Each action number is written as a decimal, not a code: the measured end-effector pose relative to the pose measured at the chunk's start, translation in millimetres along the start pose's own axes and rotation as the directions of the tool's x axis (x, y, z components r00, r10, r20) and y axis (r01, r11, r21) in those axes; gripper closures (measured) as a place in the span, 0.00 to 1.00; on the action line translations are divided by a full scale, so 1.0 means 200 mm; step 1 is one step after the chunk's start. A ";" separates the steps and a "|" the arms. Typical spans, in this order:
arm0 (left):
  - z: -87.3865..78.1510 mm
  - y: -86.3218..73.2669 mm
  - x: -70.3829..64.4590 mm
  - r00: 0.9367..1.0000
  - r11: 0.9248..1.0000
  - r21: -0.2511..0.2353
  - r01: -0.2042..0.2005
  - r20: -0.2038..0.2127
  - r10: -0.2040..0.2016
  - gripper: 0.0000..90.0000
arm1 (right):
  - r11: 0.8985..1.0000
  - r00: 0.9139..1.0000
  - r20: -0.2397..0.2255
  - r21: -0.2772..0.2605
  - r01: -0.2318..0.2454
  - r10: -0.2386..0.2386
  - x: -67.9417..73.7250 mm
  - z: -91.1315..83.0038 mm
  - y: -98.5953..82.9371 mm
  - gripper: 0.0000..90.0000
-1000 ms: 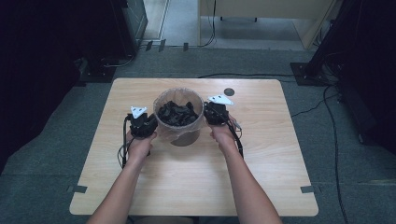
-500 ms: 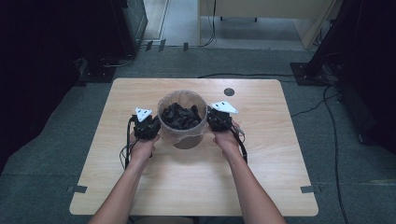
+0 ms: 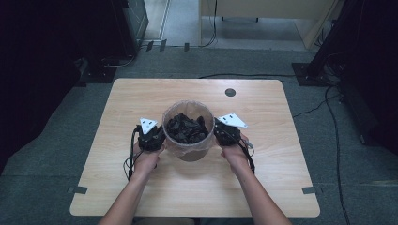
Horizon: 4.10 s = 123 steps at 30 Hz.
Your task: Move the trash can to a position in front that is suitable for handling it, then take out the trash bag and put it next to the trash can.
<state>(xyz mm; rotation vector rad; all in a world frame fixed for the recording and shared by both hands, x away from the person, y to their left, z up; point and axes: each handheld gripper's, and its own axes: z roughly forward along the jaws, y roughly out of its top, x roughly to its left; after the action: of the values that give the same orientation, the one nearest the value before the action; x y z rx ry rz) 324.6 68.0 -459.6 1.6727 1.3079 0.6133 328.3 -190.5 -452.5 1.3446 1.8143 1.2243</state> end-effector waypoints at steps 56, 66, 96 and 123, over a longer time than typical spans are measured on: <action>-0.45 -0.46 0.61 0.971 0.978 0.206 -0.014 -0.232 0.063 0.12 | 0.980 0.976 0.205 0.163 -0.111 0.076 -0.54 -0.65 -0.54 0.16; -0.45 -0.48 0.68 0.979 0.973 0.231 0.008 -0.201 0.039 0.11 | 0.949 0.967 0.245 0.285 -0.135 0.064 -0.70 -0.70 -0.65 0.10; -0.37 -0.46 0.26 0.991 0.966 0.236 -0.107 -0.053 0.122 0.12 | 0.946 0.966 0.250 0.294 -0.137 0.062 -0.70 -0.69 -0.67 0.09; -0.39 -0.42 -0.13 0.961 0.962 0.058 -0.266 0.092 0.260 0.51 | 0.948 0.965 0.256 0.288 -0.138 0.063 -0.66 -0.69 -0.67 0.10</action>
<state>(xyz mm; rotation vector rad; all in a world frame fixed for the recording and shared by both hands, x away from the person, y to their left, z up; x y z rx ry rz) 212.1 74.5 -492.5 1.9278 1.0655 0.6507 200.4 -371.5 -525.8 1.6956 1.8241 0.8037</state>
